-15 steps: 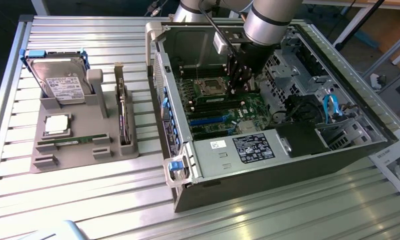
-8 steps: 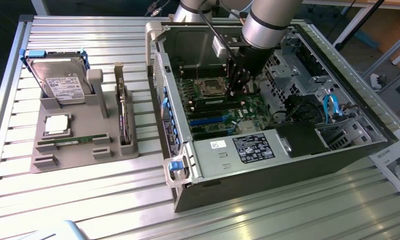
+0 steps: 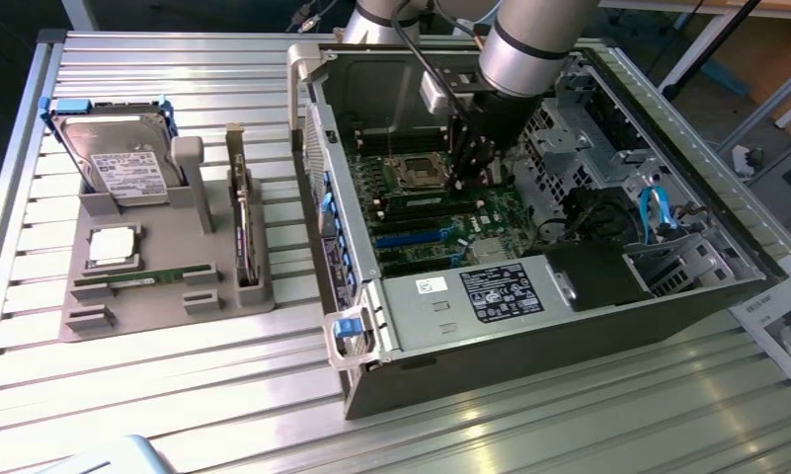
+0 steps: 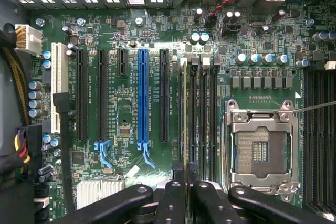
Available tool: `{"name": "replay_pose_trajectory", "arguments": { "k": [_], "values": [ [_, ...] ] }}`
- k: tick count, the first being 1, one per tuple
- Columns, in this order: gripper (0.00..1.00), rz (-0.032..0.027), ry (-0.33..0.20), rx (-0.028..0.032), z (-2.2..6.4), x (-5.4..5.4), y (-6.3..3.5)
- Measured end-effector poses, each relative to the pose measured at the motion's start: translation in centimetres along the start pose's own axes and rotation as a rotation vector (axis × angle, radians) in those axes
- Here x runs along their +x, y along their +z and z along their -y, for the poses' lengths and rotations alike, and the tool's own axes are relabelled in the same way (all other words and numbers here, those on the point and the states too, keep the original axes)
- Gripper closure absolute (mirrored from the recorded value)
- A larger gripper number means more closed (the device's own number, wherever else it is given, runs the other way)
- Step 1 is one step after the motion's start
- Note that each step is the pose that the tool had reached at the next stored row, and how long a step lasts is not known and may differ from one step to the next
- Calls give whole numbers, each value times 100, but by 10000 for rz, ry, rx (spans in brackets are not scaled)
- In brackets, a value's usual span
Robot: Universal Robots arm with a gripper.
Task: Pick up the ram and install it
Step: 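Insert the ram into the slot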
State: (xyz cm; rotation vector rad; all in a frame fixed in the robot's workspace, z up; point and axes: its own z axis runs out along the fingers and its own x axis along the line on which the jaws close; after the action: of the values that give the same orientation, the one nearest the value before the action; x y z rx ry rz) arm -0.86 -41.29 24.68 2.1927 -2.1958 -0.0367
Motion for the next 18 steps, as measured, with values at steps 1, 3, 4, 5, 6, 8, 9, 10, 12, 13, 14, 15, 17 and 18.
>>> {"name": "replay_pose_trajectory", "arguments": {
  "k": [1, 3, 4, 5, 6, 8, 9, 10, 12, 13, 14, 15, 17, 18],
  "values": [
    [88, 0, 1, 0, 2, 0, 1],
    [88, 0, 0, 0, 6, 0, 2],
    [88, 0, 1, 0, 5, 0, 2],
    [88, 0, 1, 0, 6, 0, 2],
    [88, 0, 0, 0, 6, 0, 2],
    [88, 4, 0, 3, 7, -1, 16],
    [88, 1, 0, 2, 7, 0, 26],
    [88, 2, 0, 3, 7, -1, 33],
    [88, 1, 0, 2, 8, -1, 46],
    [88, 0, 0, 2, 8, 0, 50],
    [88, -3, 0, 1, 8, 0, 51],
    [88, 0, 0, 3, 8, -1, 52],
    [88, 0, 0, 6, 9, -1, 57],
    [88, 1, 0, 6, 9, -1, 57]
  ]
}}
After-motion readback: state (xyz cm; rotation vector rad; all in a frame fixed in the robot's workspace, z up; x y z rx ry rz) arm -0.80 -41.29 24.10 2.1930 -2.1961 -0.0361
